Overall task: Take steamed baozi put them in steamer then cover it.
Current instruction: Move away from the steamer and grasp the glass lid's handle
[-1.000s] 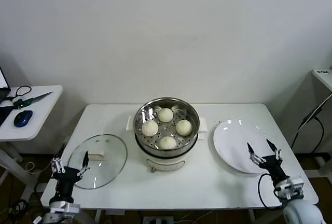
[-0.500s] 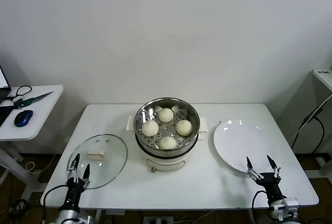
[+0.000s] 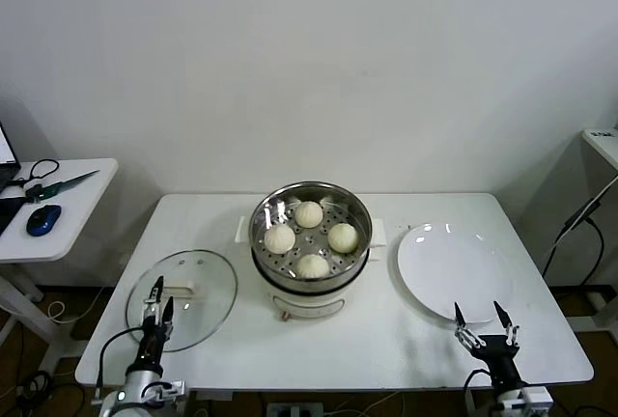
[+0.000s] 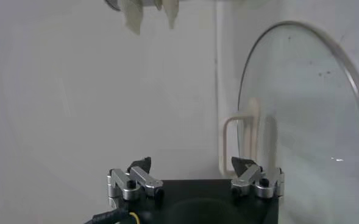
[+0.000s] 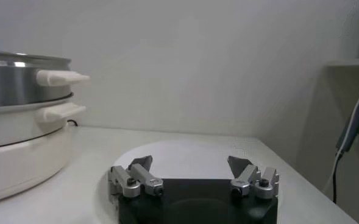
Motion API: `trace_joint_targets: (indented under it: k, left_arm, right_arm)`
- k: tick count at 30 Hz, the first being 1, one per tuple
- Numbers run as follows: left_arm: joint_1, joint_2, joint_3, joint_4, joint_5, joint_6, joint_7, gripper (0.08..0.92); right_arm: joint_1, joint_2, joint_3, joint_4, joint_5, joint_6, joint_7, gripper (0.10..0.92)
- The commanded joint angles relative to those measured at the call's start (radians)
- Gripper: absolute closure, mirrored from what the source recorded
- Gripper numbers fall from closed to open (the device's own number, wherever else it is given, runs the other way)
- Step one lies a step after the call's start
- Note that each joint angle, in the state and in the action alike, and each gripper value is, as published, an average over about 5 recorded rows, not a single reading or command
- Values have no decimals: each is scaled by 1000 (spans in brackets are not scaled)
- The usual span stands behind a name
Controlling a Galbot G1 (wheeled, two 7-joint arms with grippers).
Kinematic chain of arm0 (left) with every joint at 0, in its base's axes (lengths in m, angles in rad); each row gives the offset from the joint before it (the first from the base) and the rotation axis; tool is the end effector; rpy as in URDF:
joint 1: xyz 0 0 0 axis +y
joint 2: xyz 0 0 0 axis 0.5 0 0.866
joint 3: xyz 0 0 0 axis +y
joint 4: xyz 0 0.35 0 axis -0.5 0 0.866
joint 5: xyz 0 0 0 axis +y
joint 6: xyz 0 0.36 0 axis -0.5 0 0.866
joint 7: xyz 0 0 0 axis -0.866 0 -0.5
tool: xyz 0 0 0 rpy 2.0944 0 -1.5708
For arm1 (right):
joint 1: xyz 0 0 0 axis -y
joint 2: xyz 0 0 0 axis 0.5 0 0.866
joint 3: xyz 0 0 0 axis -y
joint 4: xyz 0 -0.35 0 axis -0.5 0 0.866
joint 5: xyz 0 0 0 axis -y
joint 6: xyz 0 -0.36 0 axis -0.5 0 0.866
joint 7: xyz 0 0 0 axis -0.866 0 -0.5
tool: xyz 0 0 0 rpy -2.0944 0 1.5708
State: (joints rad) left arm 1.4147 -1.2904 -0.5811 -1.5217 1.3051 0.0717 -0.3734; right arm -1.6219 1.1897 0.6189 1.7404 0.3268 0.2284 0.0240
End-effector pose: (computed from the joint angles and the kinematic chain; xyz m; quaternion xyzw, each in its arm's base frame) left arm 0.2101 0.1216 -0.4534 0.0354 -0.6826 -0.7280 0.0533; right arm 0.1574 -0.1389 -0.4068 -0.0138 -0.9963 0.0354 0.0766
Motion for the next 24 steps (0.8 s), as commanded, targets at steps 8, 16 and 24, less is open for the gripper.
trace_joint_targets:
  k: [8,16,24]
  left_arm:
    - [-178,-2,41,179,44,45,17,177]
    - [-175,9,42,184,45,40,27,202]
    - [-147,14,40,186,46,18,18,416]
  right_arm:
    - [-59,25,-5,116,-20,-15,19,203]
    - [-62,28,-12,141,-30,-21,22,203]
    - [-54,26,-24,134,-33,-22,22,203]
